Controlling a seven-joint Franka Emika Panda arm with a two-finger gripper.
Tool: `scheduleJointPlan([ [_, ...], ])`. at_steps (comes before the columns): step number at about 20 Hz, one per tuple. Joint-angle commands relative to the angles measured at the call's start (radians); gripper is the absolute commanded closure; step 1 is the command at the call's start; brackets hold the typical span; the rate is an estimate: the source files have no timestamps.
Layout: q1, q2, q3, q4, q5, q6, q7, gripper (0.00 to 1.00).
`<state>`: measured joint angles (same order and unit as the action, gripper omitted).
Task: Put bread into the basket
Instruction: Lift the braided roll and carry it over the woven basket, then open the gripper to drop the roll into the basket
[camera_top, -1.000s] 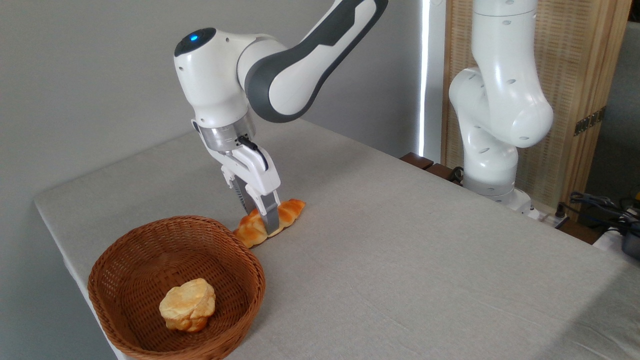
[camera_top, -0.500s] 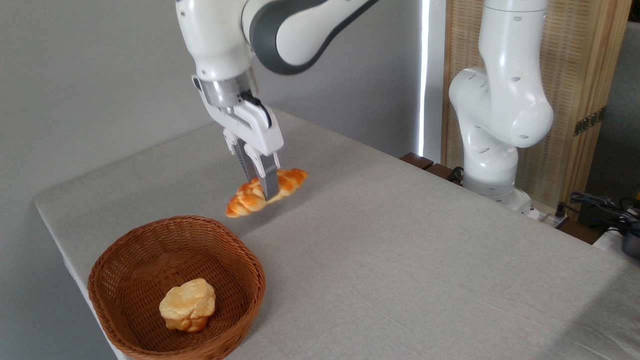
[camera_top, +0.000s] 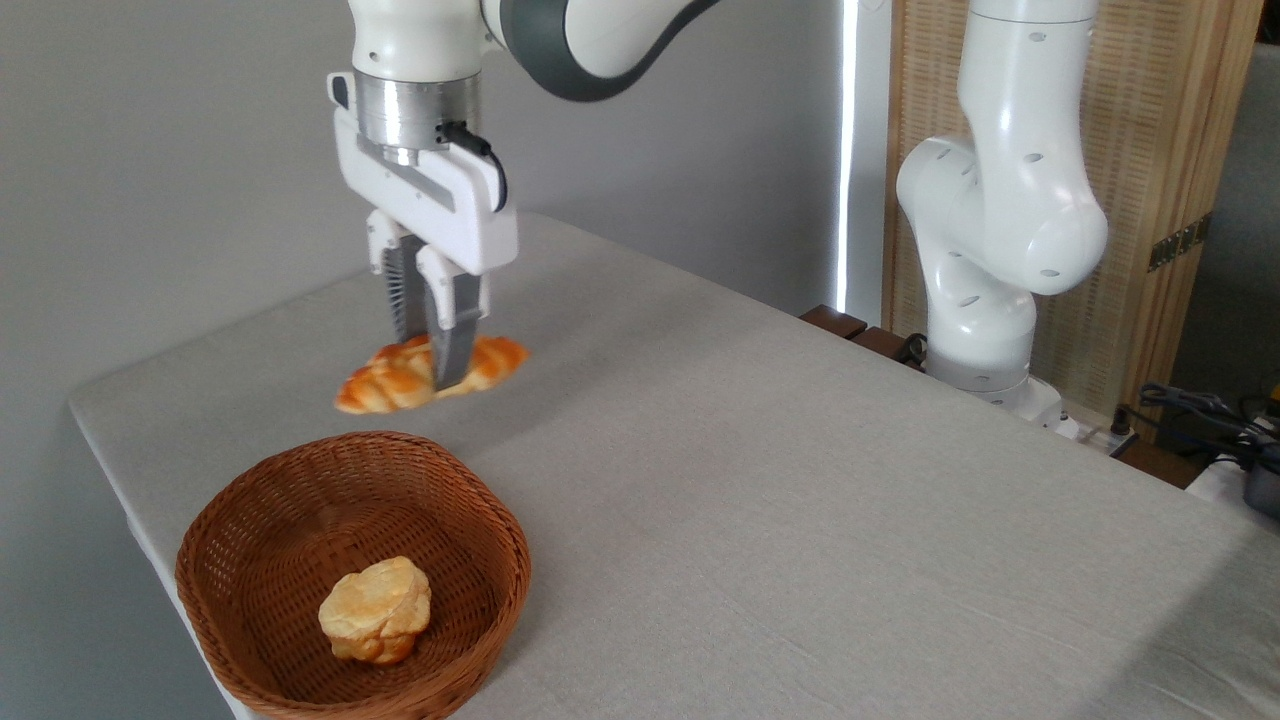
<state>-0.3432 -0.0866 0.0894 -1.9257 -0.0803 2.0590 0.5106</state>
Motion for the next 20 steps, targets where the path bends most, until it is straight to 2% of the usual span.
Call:
scheduleJointPlan([
  [1, 0.0, 0.045, 0.016, 0.016, -0.01, 0.128, 0.016, 0.41],
  [3, 0.0, 0.073, 0.018, 0.016, -0.01, 0.217, 0.012, 0.4],
  [4, 0.0, 0.089, 0.018, 0.016, -0.01, 0.263, 0.006, 0.32],
  [5, 0.0, 0.106, 0.024, 0.017, -0.01, 0.295, 0.005, 0.18],
  [7, 0.0, 0.132, 0.029, 0.017, -0.009, 0.367, 0.003, 0.1],
  [8, 0.0, 0.139, 0.029, 0.017, -0.01, 0.391, 0.0, 0.01],
  [20, -0.002, 0.142, 0.029, 0.014, -0.01, 0.395, -0.006, 0.0],
])
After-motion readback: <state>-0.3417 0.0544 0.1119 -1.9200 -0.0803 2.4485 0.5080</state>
